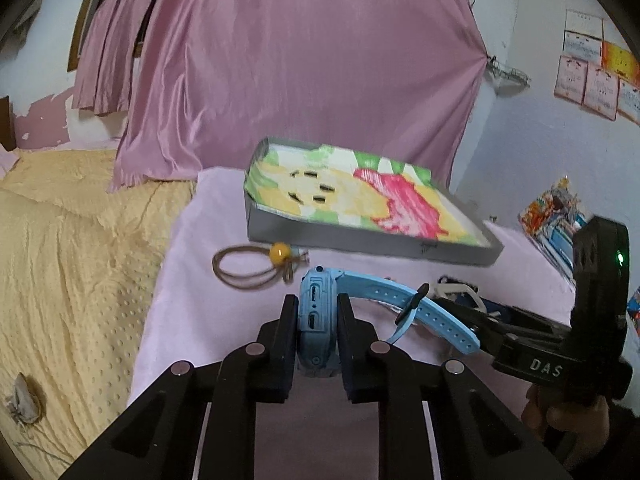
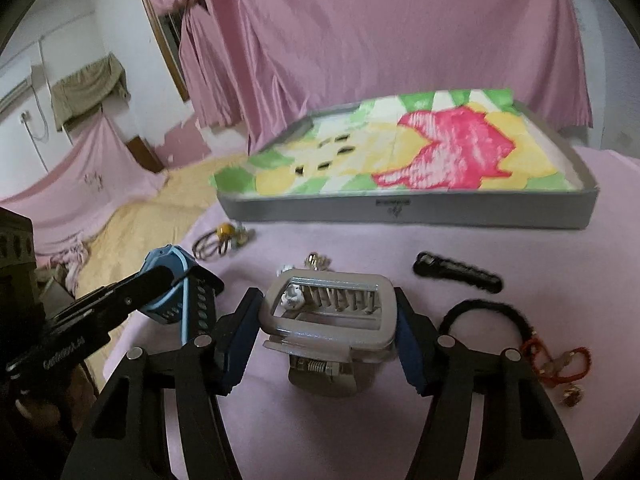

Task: Organize jewelry
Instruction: 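Carry the watch and silver clip into the grey tray and release both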

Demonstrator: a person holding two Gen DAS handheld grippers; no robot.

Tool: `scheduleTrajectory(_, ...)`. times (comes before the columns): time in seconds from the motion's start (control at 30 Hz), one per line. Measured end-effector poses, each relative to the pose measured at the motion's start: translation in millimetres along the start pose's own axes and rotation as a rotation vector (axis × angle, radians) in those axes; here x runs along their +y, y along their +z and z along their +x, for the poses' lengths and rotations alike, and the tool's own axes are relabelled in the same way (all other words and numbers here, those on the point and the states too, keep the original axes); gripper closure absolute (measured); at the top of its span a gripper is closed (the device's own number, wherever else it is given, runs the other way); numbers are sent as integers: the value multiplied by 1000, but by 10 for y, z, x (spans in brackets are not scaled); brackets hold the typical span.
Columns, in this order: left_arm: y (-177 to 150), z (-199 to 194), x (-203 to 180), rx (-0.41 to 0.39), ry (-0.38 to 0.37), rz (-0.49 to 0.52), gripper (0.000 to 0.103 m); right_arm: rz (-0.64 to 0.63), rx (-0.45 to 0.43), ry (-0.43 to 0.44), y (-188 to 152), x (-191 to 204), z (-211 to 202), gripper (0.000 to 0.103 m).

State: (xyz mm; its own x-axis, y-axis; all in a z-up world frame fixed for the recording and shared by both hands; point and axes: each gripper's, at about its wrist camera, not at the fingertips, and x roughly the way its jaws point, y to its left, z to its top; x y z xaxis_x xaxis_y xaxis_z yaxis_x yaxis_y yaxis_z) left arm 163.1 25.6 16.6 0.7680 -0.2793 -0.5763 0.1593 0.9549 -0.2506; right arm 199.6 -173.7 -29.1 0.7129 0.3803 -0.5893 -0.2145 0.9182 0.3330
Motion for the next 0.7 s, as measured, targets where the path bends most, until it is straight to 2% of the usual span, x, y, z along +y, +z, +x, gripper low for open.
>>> scheduleTrajectory(0.27,374,32,-61,-74,-8,5,86,-13,-93,46,369,-82,-182,45)
scheduleTrajectory(0.43,627,126,-68,-118,-4,9,86,-36,-114,24,617,-116,-99,45)
scheduleTrajectory(0.57,803,321,-47,-123,29,15,86,-15,-96,-4,827,-199,105,45)
scheduleTrajectory(0.7,944,582,2,-84,65,7,86,3,-74,-26,946,-256,291,45)
